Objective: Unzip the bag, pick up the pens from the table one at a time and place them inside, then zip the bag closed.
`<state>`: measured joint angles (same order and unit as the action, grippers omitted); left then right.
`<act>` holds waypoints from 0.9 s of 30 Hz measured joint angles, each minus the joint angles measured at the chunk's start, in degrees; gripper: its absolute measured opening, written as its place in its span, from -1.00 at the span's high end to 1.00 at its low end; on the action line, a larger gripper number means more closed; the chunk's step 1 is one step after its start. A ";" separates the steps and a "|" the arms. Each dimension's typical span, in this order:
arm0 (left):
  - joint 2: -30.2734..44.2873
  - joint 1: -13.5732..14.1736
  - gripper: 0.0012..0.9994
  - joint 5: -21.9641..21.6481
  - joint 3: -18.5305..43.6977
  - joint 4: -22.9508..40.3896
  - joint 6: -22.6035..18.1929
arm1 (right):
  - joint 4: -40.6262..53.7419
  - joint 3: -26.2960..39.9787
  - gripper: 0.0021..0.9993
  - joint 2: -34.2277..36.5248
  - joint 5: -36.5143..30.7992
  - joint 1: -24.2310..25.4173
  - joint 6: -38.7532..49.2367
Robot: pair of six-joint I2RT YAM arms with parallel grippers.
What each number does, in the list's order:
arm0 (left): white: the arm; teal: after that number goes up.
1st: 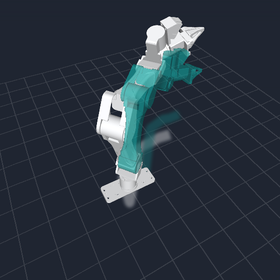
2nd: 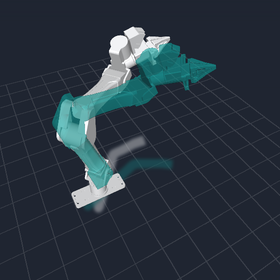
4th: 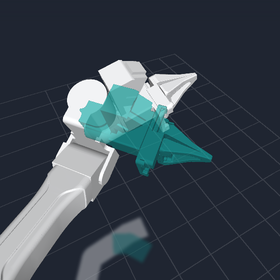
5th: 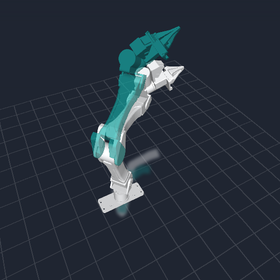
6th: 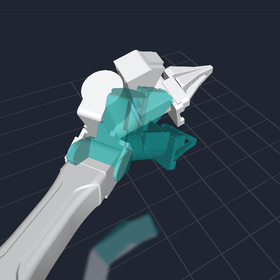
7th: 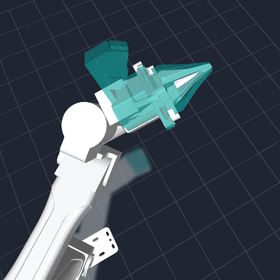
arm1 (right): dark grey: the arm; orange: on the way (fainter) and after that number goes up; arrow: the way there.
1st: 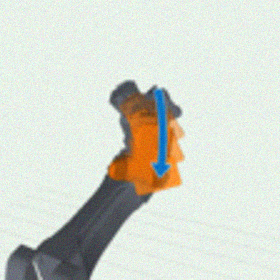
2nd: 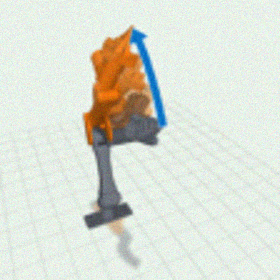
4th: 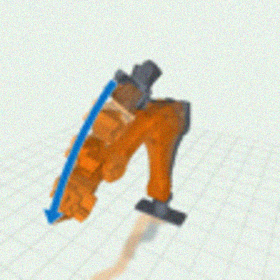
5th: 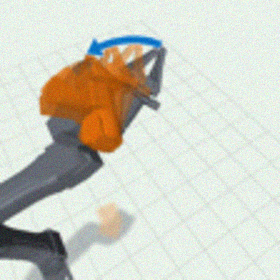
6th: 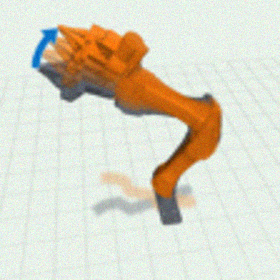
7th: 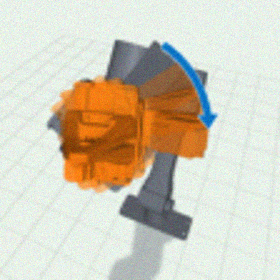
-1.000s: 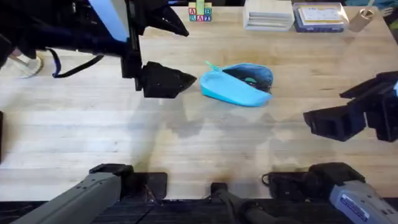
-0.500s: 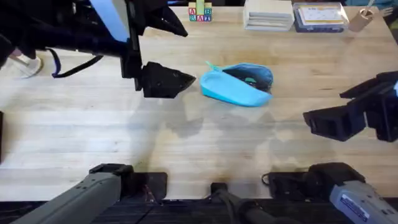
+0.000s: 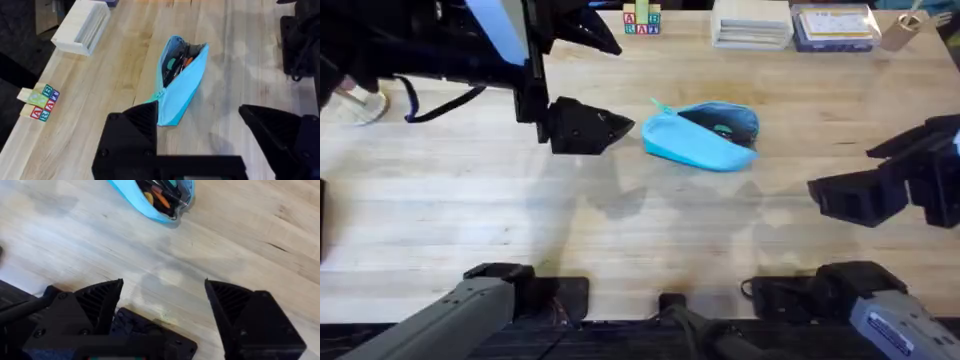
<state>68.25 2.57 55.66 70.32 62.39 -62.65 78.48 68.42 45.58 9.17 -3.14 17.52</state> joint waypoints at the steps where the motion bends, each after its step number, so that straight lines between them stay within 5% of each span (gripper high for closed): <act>1: 0.00 0.00 -0.99 0.00 0.00 -0.02 0.00 | -0.02 0.00 -1.00 0.01 0.00 0.00 0.00; 27: 1.81 0.00 -0.98 0.93 0.00 2.08 -0.49 | -0.07 0.00 -1.00 0.00 0.00 0.00 0.02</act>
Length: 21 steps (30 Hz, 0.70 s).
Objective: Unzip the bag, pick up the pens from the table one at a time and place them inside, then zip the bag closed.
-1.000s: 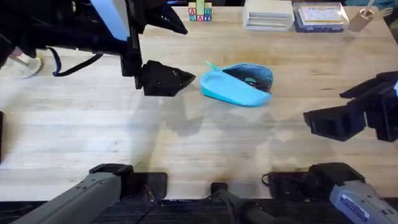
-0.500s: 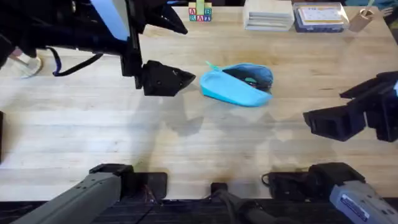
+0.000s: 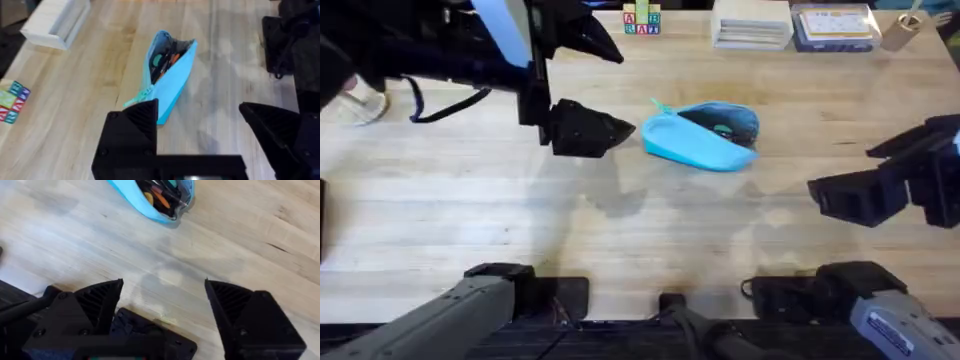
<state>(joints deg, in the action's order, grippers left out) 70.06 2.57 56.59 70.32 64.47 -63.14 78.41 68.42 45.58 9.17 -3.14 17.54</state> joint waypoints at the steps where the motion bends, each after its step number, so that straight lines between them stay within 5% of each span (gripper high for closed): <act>1: 0.88 0.00 -0.98 0.60 0.00 0.28 -0.56 | 0.00 0.00 -1.00 0.00 0.00 0.00 -0.01; 10: 10.25 -4.25 -0.98 6.32 -0.01 5.51 -13.10 | 0.00 0.00 -1.00 0.00 0.00 0.00 -0.01; 21: 17.94 -5.51 -0.98 6.89 -0.02 4.98 -20.56 | 0.02 0.00 -1.00 0.00 0.00 0.00 -0.02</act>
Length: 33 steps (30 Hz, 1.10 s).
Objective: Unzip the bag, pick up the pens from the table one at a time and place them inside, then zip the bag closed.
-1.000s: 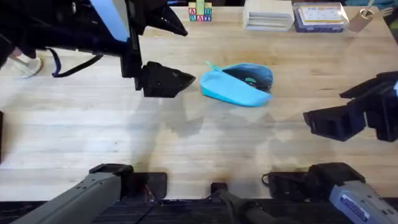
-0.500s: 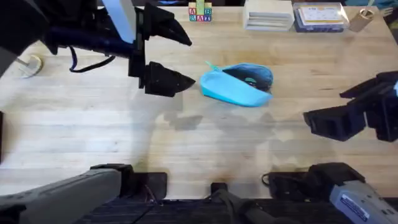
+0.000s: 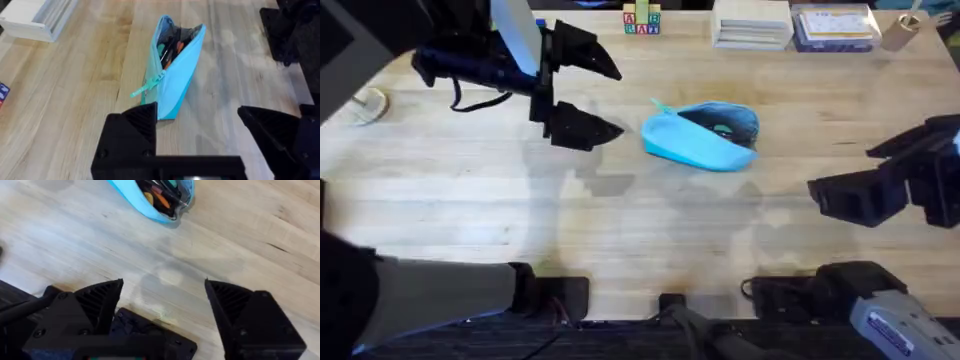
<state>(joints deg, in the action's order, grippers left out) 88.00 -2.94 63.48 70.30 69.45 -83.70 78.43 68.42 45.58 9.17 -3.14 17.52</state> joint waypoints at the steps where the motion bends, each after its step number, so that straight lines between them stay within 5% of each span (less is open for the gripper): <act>1: 0.79 0.00 -0.98 0.02 0.00 -0.19 -0.51 | -0.02 0.00 -1.00 0.00 0.00 0.00 0.02; 11: 9.37 0.00 -0.98 2.59 0.00 -3.50 -4.91 | -0.02 0.00 -1.00 0.02 0.00 0.00 0.01; 33: 19.96 0.00 -0.98 5.61 0.00 -10.68 -5.55 | -0.02 0.00 -1.00 0.00 0.00 0.00 0.00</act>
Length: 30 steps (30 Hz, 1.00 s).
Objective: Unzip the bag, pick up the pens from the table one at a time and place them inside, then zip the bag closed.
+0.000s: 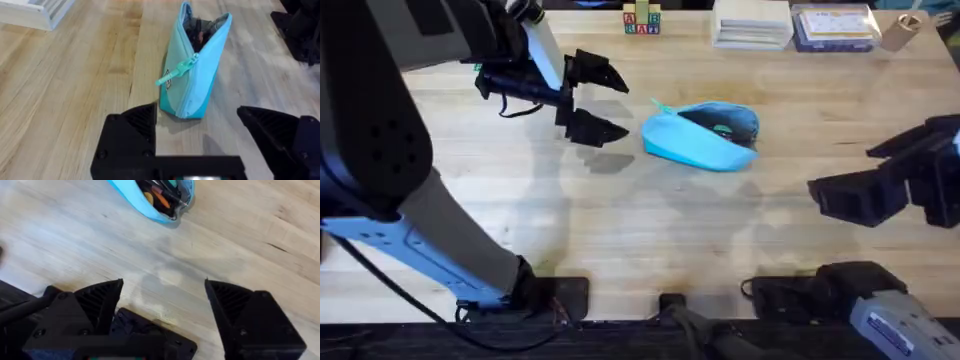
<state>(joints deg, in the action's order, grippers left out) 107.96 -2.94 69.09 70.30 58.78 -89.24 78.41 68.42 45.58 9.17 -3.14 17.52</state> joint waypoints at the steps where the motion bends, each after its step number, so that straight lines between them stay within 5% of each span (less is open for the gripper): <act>1: 0.36 0.00 -0.98 0.35 0.00 -0.46 -0.01 | 0.00 0.00 -1.00 0.00 0.00 0.00 0.00; 15: 9.92 0.00 -0.98 5.76 0.00 -5.26 -0.01 | 0.00 0.00 -1.00 0.00 0.00 0.00 0.00; 30: 10.56 0.00 -0.99 6.39 0.00 -5.70 -0.01 | -0.03 0.00 -1.00 0.01 0.00 0.00 0.00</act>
<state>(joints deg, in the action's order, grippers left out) 118.52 -2.94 75.48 70.30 53.08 -89.25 78.38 68.42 45.59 9.17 -3.14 17.52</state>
